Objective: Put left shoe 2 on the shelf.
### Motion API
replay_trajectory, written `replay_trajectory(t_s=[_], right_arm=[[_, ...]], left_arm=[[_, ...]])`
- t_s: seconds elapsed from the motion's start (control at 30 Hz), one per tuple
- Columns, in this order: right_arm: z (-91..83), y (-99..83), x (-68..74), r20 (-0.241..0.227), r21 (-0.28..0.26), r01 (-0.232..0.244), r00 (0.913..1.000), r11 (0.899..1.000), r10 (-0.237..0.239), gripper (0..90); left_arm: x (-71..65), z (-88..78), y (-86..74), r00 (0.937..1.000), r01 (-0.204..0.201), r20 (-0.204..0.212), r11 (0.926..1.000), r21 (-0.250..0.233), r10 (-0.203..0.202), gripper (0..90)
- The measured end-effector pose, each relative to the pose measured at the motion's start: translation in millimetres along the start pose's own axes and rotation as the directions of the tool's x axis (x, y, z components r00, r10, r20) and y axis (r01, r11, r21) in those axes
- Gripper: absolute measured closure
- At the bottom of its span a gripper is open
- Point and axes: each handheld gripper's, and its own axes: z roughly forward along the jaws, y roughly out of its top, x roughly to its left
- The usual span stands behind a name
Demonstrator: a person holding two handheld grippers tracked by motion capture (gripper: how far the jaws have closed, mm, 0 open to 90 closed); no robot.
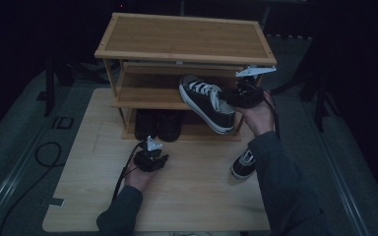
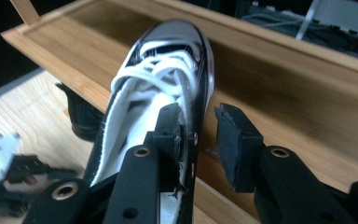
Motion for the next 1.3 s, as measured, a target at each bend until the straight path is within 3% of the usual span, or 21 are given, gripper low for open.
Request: replay_trajectory(t_s=[0.13, 0.33, 0.47, 0.57, 0.8, 1.0, 1.17, 1.3], right_arm=[[-9.5, 1.1, 1.1, -0.011, 0.003, 0.017, 0.9998, 1.000, -0.017, 67.1], [-14.6, 0.3, 0.7, 0.007, 0.005, 0.040, 0.9992, 0.999, -0.040, 68.1], [-18.0, 0.3, 1.0, -0.002, 0.007, 0.054, 0.9985, 0.999, -0.054, 68.3], [-22.1, 0.1, 2.0, -0.005, 0.003, 0.060, 0.9982, 0.998, -0.060, 68.5], [-26.7, -0.2, 3.1, -0.017, 0.007, 0.073, 0.9972, 0.997, -0.073, 68.4], [-34.7, -0.9, 3.7, -0.029, -0.005, 0.077, 0.9966, 0.997, -0.077, 68.3], [-45.3, -2.8, 1.8, -0.028, -0.004, 0.088, 0.9957, 0.996, -0.088, 68.6], [-53.0, -5.4, -2.0, -0.015, -0.004, 0.093, 0.9955, 0.996, -0.093, 68.8]], left_arm=[[-10.8, 10.0, 16.6, 0.9988, -0.047, 0.013, 0.9989, 0.007, 0.047, 65.4], [-21.0, 27.2, 36.7, 0.9985, -0.055, 0.008, 0.9984, -0.012, 0.055, 71.4], [-24.5, 40.9, 45.9, 0.9998, -0.020, -0.009, 0.9990, -0.039, 0.019, 84.1], [-25.1, 49.4, 51.5, 0.9990, -0.019, -0.041, 0.9992, -0.035, 0.017, 89.7], [-23.8, 68.2, 59.7, 0.9946, 0.016, -0.102, 0.9995, -0.028, -0.019, 90.0], [-27.6, 80.6, 66.7, 0.9926, 0.020, -0.119, 0.9996, -0.019, -0.022, 90.0], [-24.7, 88.3, 70.5, 0.9888, 0.075, -0.128, 0.9968, -0.028, -0.078, 89.9], [-24.1, 91.3, 72.8, 0.9867, 0.079, -0.140, 0.9965, -0.030, -0.082, 89.9]])
